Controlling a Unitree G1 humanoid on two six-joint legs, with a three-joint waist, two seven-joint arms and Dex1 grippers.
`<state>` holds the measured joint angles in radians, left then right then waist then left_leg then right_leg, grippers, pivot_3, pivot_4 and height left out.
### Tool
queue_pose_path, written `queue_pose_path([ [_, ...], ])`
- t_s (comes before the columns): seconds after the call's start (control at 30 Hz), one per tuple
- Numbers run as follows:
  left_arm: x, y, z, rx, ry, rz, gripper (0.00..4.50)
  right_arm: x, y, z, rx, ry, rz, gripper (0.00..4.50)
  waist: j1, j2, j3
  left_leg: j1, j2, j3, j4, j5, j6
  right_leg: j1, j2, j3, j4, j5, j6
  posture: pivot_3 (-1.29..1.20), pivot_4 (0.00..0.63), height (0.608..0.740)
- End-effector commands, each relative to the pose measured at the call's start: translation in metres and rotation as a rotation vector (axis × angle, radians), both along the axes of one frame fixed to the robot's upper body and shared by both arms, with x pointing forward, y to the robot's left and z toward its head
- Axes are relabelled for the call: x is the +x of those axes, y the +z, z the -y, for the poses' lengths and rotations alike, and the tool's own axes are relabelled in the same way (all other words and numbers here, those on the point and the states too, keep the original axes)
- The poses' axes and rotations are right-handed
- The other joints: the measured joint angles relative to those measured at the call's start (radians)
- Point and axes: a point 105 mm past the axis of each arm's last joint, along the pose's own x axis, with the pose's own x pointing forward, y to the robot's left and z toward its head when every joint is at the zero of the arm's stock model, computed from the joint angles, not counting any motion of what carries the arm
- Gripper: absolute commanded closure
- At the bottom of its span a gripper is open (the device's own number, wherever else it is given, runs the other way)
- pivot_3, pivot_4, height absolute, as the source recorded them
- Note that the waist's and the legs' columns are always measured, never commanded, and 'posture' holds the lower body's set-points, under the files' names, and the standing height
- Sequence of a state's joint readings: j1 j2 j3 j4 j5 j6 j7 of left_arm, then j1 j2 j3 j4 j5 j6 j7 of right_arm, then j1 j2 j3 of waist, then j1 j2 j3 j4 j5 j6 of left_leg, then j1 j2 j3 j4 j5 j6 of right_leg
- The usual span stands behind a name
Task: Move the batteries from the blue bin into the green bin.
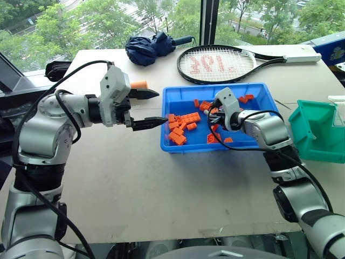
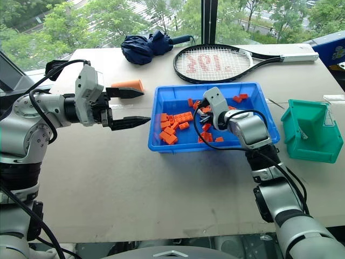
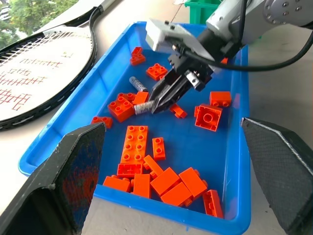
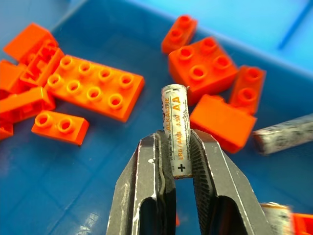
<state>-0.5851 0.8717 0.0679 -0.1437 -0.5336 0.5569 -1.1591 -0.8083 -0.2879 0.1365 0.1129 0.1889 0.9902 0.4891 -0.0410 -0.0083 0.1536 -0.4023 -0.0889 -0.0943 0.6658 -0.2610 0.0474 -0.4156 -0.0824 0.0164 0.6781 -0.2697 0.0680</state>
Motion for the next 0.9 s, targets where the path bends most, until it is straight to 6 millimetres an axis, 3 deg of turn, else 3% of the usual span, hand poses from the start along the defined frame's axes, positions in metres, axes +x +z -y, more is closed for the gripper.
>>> queue_pose_path([
  [0.03, -0.006, 0.013, 0.011, -0.028, -0.056, 0.045, 0.0, -0.01, 0.051, 0.012, 0.162, -0.042, 0.108, 4.5, 0.0, 0.0, 0.0, 0.0, 0.0, 0.0, 0.0, 0.0, 0.0, 0.0, 0.0, 0.0, 0.0, 0.0, 0.0, 0.0, 0.15, 0.74],
  [0.13, -0.008, 0.017, 0.022, -0.054, -0.101, 0.051, 0.0, -0.017, 0.069, 0.036, 0.203, -0.118, 0.15, 4.5, 0.006, 0.0, 0.0, 0.0, 0.0, 0.0, 0.0, 0.0, 0.0, 0.0, 0.0, 0.0, 0.0, 0.0, 0.0, 0.0, 0.15, 0.74],
  [0.33, -0.018, 0.027, 0.055, -0.123, -0.225, 0.044, 0.0, -0.045, 0.088, 0.131, 0.066, -0.372, 0.248, 4.5, 0.03, 0.0, 0.0, -0.003, -0.003, -0.002, 0.001, 0.0, 0.0, 0.0, -0.003, -0.002, -0.001, 0.0, 0.0, 0.0, 0.15, 0.74],
  [0.47, -0.019, 0.028, 0.077, -0.148, -0.293, 0.029, 0.0, -0.072, 0.083, 0.19, -0.019, -0.54, 0.235, 4.5, 0.03, 0.0, 0.0, -0.003, -0.003, -0.002, 0.002, 0.0, 0.0, 0.0, -0.003, -0.002, 0.0, 0.0, 0.0, 0.0, 0.15, 0.74],
  [0.6, -0.016, 0.029, 0.087, -0.157, -0.316, 0.016, 0.0, -0.09, 0.07, 0.224, -0.084, -0.642, 0.197, 4.5, 0.024, 0.001, 0.0, -0.002, -0.002, 0.001, 0.002, 0.0, 0.0, 0.0, -0.003, 0.0, 0.001, 0.0, 0.0, 0.0, 0.15, 0.74],
  [0.73, -0.015, 0.029, 0.09, -0.15, -0.333, 0.018, 0.0, -0.104, 0.061, 0.246, -0.115, -0.722, 0.163, 4.5, 0.025, 0.001, 0.0, 0.0, -0.001, 0.004, 0.001, 0.0, 0.001, 0.001, -0.001, 0.003, 0.001, 0.0, 0.0, 0.0, 0.15, 0.74],
  [0.9, -0.015, 0.029, 0.091, -0.147, -0.344, 0.024, 0.0, -0.115, 0.049, 0.258, -0.148, -0.751, 0.118, 4.5, 0.03, 0.001, 0.0, 0.0, -0.001, 0.004, 0.001, 0.0, 0.001, 0.002, -0.001, 0.003, 0.0, 0.0, 0.0, 0.0, 0.15, 0.74],
])
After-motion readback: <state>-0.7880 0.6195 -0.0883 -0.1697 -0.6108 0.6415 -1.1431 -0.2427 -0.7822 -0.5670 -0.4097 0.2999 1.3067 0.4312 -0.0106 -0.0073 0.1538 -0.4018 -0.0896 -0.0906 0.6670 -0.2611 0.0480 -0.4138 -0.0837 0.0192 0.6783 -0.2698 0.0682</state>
